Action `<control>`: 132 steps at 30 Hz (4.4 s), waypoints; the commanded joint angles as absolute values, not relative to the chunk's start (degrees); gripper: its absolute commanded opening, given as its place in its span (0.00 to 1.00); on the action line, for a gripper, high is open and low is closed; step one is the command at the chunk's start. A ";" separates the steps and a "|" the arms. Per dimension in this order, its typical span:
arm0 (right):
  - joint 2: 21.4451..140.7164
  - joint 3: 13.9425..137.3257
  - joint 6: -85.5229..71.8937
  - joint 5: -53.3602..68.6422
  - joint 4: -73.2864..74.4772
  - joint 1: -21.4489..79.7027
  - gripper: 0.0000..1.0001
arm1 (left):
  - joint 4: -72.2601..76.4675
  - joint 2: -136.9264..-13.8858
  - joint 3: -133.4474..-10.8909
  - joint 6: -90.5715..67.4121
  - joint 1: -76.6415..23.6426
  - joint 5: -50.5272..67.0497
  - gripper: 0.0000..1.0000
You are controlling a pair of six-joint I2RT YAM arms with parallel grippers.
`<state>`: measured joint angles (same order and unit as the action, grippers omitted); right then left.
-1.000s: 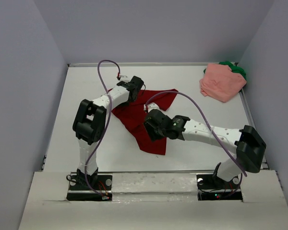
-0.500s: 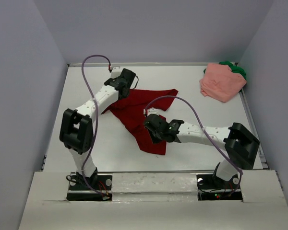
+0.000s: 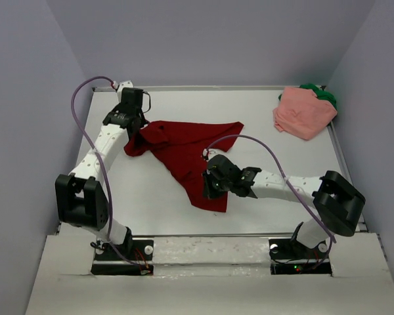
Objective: Fold and stack the t-shirts
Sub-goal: Flatten the tshirt out
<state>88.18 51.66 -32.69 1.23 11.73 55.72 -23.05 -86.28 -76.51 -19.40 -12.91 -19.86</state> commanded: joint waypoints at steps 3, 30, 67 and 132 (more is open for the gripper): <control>85.61 50.02 -37.53 4.65 11.17 55.81 0.00 | -23.03 -88.76 -79.45 -20.04 -8.71 -12.93 0.00; 97.31 52.83 -59.99 -19.25 36.38 55.28 0.00 | -23.12 -84.64 -78.14 -25.05 -2.99 -16.08 0.00; 87.97 74.79 -31.04 -12.66 40.26 45.27 0.75 | -22.23 -66.88 -61.78 -30.85 -3.96 -21.79 0.72; 136.14 125.68 -16.09 11.78 46.84 8.26 0.49 | -26.28 -94.04 -75.41 -28.65 -32.78 -15.47 0.58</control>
<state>133.53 120.81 -17.52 9.56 45.43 8.47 -25.32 -96.90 -72.90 -29.80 -32.53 -15.20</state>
